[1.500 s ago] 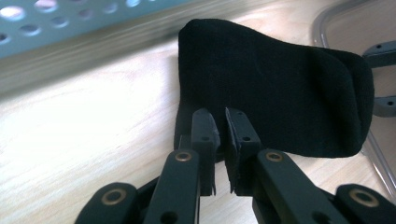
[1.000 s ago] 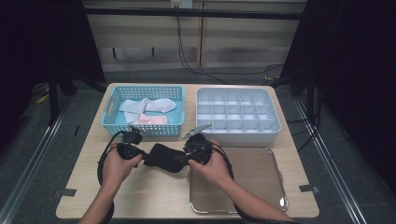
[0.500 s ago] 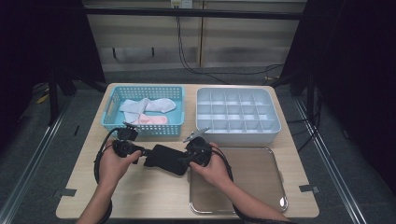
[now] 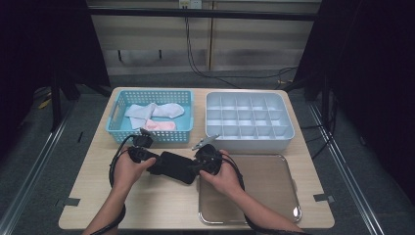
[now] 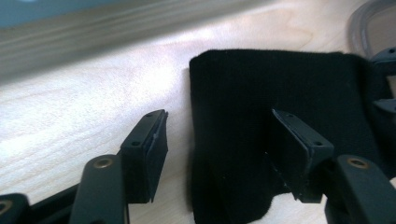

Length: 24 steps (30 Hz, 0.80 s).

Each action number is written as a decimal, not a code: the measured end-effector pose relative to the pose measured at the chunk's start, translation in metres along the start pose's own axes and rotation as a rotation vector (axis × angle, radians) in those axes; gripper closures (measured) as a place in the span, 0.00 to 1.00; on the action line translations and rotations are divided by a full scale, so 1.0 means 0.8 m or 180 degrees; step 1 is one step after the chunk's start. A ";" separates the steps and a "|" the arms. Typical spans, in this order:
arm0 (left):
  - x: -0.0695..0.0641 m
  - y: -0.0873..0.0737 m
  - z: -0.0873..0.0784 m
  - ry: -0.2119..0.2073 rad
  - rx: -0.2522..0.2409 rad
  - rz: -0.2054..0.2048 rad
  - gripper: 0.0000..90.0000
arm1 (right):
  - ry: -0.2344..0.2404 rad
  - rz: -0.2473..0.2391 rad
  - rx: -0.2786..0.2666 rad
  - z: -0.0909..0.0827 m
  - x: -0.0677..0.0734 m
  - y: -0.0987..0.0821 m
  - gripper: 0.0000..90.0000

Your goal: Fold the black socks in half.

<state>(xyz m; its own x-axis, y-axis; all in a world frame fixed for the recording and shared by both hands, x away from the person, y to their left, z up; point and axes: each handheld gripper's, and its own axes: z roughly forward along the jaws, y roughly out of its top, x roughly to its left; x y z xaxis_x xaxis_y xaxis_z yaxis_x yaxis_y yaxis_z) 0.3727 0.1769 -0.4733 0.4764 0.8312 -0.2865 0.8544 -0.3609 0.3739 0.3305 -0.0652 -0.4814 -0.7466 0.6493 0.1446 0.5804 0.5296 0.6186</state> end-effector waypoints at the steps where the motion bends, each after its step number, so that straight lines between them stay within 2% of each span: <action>1: -0.001 0.000 0.002 0.0020 0.0031 0.0012 0.45 | -0.0003 0.0002 -0.0002 0.000 0.000 -0.001 0.73; 6: -0.004 0.000 0.002 0.0090 0.0090 0.0110 0.56 | -0.0007 -0.0007 0.0014 0.000 0.000 -0.002 0.77; 10: -0.008 0.001 0.002 0.0059 0.0150 0.0122 0.65 | -0.0022 -0.0070 0.0012 -0.002 0.000 -0.002 0.79; 13: -0.012 0.003 0.000 0.0055 0.0169 0.0160 0.73 | -0.0021 -0.0018 -0.0013 -0.006 0.001 -0.001 0.81; 15: -0.015 0.004 -0.004 0.0054 0.0190 0.0181 0.79 | -0.0007 -0.0049 -0.0005 -0.009 0.000 -0.001 0.83; 21: -0.019 0.007 -0.013 0.0014 0.0144 0.0237 0.84 | 0.0000 -0.0075 -0.0070 -0.020 0.003 0.006 0.92; 22: -0.020 0.007 -0.014 0.0011 0.0124 0.0219 0.85 | 0.0009 -0.0130 -0.0077 -0.022 0.003 0.007 0.93; 23: -0.021 0.008 -0.016 -0.0006 0.0131 0.0249 0.85 | 0.0015 -0.0103 -0.0071 -0.023 0.005 0.009 0.95; 24: -0.022 0.008 -0.018 -0.0022 0.0128 0.0270 0.86 | 0.0031 -0.0142 -0.0080 -0.023 0.006 0.011 0.96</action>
<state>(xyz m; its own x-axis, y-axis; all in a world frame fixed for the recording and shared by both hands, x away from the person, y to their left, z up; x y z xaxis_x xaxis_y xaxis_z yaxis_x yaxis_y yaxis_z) 0.3667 0.1661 -0.4532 0.5488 0.7940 -0.2616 0.8185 -0.4466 0.3615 0.3260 -0.0679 -0.4613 -0.7749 0.6198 0.1238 0.5381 0.5440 0.6438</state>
